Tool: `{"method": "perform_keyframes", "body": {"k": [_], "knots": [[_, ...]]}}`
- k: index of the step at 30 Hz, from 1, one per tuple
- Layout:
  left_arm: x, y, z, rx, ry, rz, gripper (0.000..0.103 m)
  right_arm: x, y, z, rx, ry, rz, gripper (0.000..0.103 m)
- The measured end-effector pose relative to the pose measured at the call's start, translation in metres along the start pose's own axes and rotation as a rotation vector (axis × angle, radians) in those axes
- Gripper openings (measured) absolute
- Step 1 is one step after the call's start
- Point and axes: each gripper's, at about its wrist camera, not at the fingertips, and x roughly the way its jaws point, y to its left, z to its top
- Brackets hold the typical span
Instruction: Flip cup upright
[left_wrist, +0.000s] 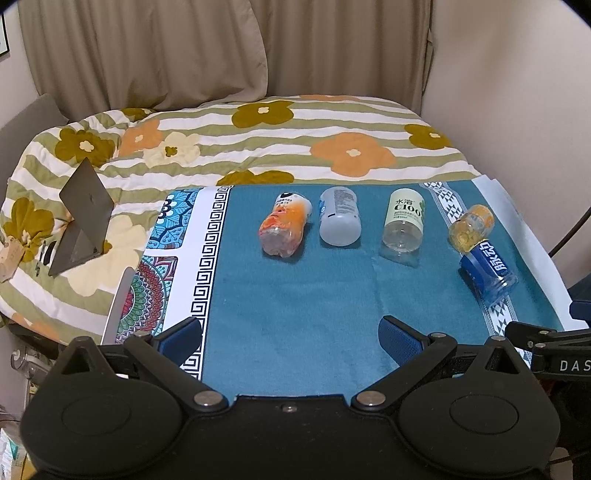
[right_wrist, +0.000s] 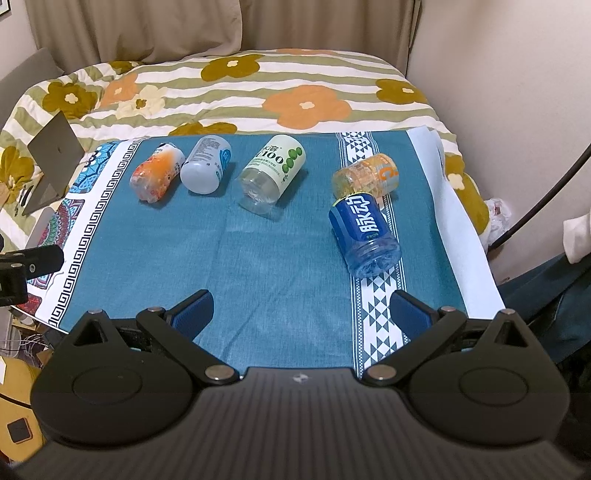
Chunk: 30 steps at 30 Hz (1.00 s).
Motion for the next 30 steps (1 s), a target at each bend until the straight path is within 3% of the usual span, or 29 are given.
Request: {"method": "perform_keyframes", "body": {"k": [18, 30], "knots": [[-0.001, -0.004, 0.004, 0.011, -0.002, 0.005, 0.103, 0.001, -0.001, 0.001, -0.001, -0.011, -0.001, 0.103], [0.037, -0.026, 0.065, 0.097, 0.044, -0.065, 0.103, 0.006, -0.016, 0.022, 0.004, -0.025, 0.032, 0.103]]}}
